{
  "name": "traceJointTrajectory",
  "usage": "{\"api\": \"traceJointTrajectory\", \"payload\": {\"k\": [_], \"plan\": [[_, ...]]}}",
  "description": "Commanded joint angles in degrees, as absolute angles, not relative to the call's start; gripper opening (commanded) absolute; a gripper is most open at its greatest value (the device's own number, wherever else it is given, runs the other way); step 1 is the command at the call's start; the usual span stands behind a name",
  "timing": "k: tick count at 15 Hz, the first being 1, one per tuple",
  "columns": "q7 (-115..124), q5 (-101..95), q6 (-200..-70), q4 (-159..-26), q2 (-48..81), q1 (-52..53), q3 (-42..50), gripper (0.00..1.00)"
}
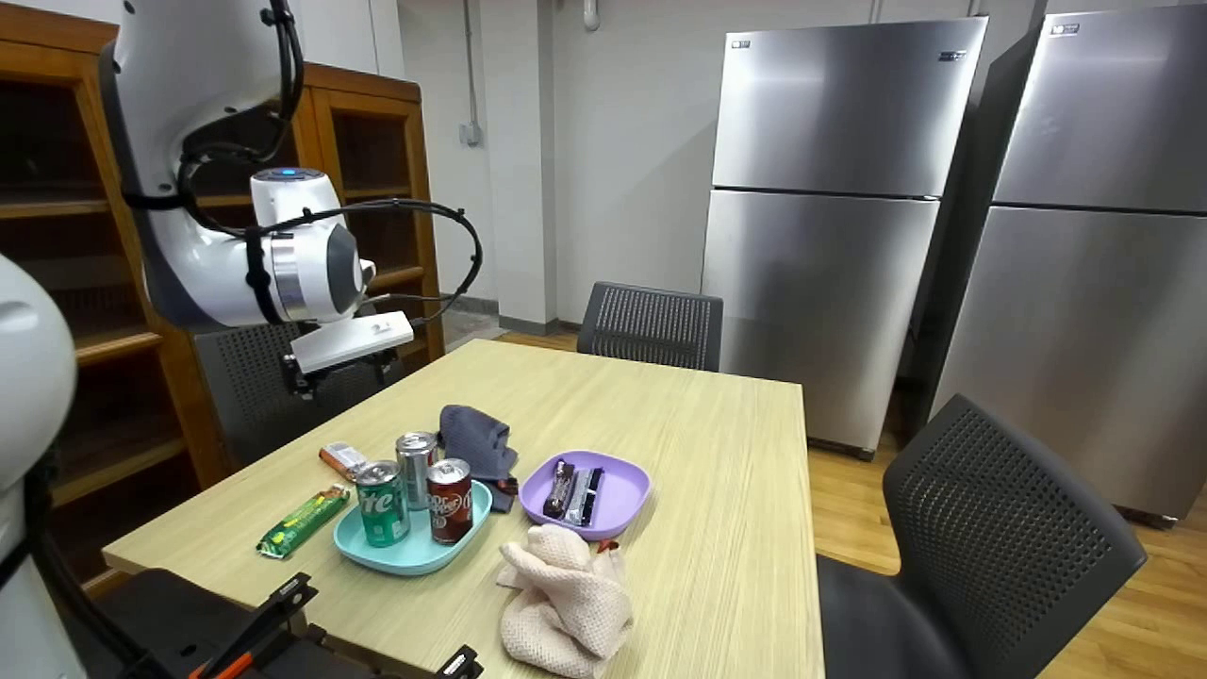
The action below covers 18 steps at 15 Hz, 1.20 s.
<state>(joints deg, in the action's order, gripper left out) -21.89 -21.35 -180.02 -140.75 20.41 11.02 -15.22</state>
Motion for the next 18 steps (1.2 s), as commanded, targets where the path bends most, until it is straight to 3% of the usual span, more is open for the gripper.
{"api": "traceJointTrajectory", "payload": {"k": [1, 18], "plan": [[-22.7, -22.3, -178.5, -137.7, 22.1, 13.3, -16.0, 1.0], [-22.0, -22.4, -179.3, -136.2, 24.0, 16.0, -14.8, 1.0]]}}
